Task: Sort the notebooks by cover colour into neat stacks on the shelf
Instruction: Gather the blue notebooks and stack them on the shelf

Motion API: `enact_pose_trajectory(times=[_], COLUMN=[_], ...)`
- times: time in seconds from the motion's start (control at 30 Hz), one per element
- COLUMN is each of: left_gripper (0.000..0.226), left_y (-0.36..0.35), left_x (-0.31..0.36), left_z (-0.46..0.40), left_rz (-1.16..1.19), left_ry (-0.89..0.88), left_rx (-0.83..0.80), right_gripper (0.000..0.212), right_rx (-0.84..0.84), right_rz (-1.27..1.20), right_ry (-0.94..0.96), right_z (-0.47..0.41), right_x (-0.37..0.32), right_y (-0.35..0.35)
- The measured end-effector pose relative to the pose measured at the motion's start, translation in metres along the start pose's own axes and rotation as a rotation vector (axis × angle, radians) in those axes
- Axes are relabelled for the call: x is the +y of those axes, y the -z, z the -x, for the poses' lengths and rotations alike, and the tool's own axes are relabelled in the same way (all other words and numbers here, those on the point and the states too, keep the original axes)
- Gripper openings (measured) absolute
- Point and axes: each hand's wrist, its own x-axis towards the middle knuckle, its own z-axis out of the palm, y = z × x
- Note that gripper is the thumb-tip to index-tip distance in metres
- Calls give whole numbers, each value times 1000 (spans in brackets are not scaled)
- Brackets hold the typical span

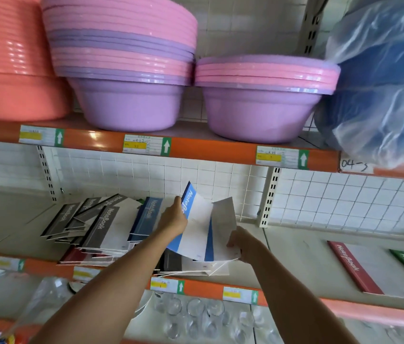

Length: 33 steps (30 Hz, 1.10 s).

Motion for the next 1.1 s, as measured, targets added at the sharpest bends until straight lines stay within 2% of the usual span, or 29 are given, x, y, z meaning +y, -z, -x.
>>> enact_pose_trajectory(times=[0.07, 0.13, 0.27, 0.37, 0.57, 0.73, 0.87, 1.1], left_gripper=[40, 41, 33, 27, 30, 29, 27, 25], left_y=[-8, -20, -46, -69, -122, -169, -206, -258], left_x=[13, 31, 69, 104, 179, 241, 288, 349], left_z=[2, 8, 25, 37, 60, 79, 101, 139], left_rz=[51, 55, 41, 50, 76, 161, 190, 241], left_ry=[28, 25, 22, 20, 71, 35, 31, 26], left_rx=[-6, -10, -15, -23, -54, -62, -98, -164], right_gripper=[52, 39, 33, 33, 29, 39, 29, 24], right_rx=[33, 129, 334, 374, 448, 516, 547, 629], right_rz=[-17, -30, -128, -199, -165, -109, -100, 83], right_ry=[14, 66, 114, 106, 131, 88, 89, 116], right_z=[6, 9, 26, 35, 53, 63, 79, 120], right_x=[4, 9, 23, 39, 72, 102, 122, 143], right_y=[14, 38, 91, 137, 221, 299, 358, 430])
